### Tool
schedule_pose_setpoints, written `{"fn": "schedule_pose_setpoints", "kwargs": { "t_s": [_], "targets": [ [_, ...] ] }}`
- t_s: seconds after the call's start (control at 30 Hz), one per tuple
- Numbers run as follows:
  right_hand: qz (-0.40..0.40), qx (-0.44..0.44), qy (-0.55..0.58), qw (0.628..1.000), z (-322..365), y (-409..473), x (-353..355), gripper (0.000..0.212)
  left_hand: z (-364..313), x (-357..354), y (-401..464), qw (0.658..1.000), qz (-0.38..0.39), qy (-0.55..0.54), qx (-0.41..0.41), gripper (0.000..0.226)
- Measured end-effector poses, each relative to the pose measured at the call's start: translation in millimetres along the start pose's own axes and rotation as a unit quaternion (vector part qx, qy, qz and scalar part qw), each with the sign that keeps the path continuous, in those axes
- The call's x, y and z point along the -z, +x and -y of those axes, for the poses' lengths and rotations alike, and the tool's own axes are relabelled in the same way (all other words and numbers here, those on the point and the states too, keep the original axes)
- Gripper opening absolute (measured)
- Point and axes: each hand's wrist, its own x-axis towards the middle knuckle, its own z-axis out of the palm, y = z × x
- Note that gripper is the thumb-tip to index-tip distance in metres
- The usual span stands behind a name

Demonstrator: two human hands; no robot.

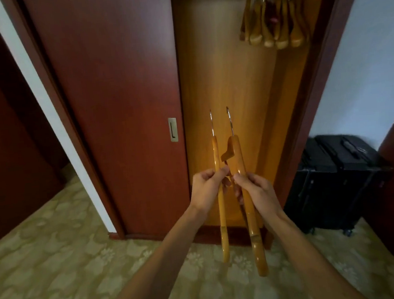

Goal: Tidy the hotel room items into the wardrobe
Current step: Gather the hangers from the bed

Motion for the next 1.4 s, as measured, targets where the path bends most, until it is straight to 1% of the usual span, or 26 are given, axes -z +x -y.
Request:
{"fn": "schedule_pose_setpoints", "kwargs": {
  "t_s": [0.17, 0.33, 0.4, 0.53, 0.63, 0.77, 0.93, 1.07, 1.17, 1.4],
  "targets": [
    [-0.037, 0.048, 0.007, 0.998, 23.2, 128.8, -28.9, 0.025, -26.4, 30.9, 137.5, 0.999, 0.033, 0.010, -0.025, 0.025],
    [-0.071, 0.067, 0.019, 0.995, 47.8, 227.0, -36.4, 0.024, -40.5, 36.1, 251.4, 0.999, 0.046, 0.016, -0.022, 0.028],
    [-0.076, 0.078, 0.015, 0.994, 60.0, 266.5, -35.4, 0.024, -46.8, 33.1, 292.4, 0.998, 0.055, 0.008, -0.032, 0.029],
    [-0.088, 0.109, 0.014, 0.990, 86.3, 346.3, -28.5, 0.034, -68.4, 23.8, 370.2, 0.996, 0.064, 0.014, -0.063, 0.030],
    [-0.097, 0.133, 0.027, 0.986, 108.9, 411.9, -20.6, 0.033, -92.0, 14.3, 433.8, 0.994, 0.057, 0.025, -0.087, 0.034],
    [-0.113, 0.168, 0.037, 0.979, 140.3, 502.5, -8.0, 0.038, -130.1, -5.0, 519.8, 0.992, 0.049, 0.048, -0.104, 0.039],
    [-0.123, 0.195, 0.042, 0.972, 185.2, 605.9, 12.7, 0.038, -177.1, -34.8, 621.3, 0.991, 0.045, 0.010, -0.124, 0.038],
    [-0.134, 0.235, 0.045, 0.962, 211.0, 671.0, 27.7, 0.026, -200.7, -56.7, 685.5, 0.989, 0.042, 0.001, -0.140, 0.037],
    [-0.137, 0.255, 0.048, 0.956, 222.8, 708.4, 36.2, 0.024, -210.1, -68.6, 724.9, 0.989, 0.041, 0.013, -0.143, 0.035],
    [-0.145, 0.251, 0.096, 0.952, 230.3, 763.5, 46.7, 0.028, -225.3, -88.1, 774.3, 0.988, 0.068, 0.035, -0.137, 0.026]
  ]
}}
